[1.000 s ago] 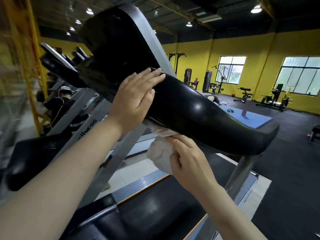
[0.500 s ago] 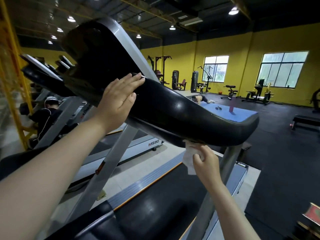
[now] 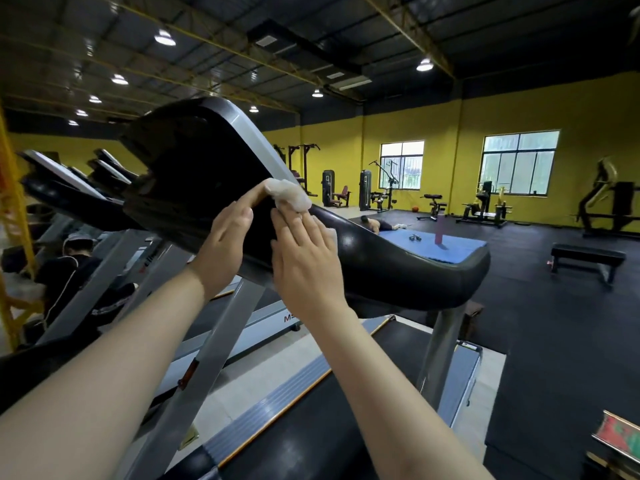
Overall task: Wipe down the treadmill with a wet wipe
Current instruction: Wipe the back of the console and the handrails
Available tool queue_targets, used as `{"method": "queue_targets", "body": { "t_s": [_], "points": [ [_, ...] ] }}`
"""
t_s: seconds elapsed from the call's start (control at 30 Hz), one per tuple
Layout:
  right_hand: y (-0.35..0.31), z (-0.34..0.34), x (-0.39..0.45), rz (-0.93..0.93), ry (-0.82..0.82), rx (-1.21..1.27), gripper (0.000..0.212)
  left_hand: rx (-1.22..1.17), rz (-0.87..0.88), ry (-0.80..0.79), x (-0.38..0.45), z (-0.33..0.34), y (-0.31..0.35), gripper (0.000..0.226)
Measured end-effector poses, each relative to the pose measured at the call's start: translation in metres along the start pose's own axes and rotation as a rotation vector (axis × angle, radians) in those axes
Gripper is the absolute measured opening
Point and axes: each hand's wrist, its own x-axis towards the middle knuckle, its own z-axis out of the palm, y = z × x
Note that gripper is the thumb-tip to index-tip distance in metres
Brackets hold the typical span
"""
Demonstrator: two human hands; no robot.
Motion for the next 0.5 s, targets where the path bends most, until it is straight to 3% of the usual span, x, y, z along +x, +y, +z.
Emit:
{"method": "queue_targets", "body": {
  "t_s": [0.13, 0.23, 0.33, 0.4, 0.5],
  "points": [
    [0.032, -0.01, -0.031, 0.055, 0.059, 0.092, 0.05, 0.147, -0.052, 0.027, -0.005, 0.004, 0.003, 0.05],
    [0.07, -0.019, -0.06, 0.208, 0.203, 0.345, 0.04, 0.216, -0.074, 0.037, -0.006, 0.009, 0.006, 0.052],
    [0.093, -0.021, -0.057, 0.342, 0.286, 0.446, 0.039, 0.213, -0.047, 0.098, -0.004, 0.013, 0.0, 0.052],
    [0.095, -0.02, -0.041, 0.321, 0.253, 0.497, 0.044, 0.192, -0.07, 0.129, -0.002, 0.015, -0.003, 0.055],
    [0.08, -0.022, -0.004, 0.112, 0.197, 0.543, 0.035, 0.145, -0.065, 0.196, 0.003, 0.021, -0.002, 0.052]
  ]
}}
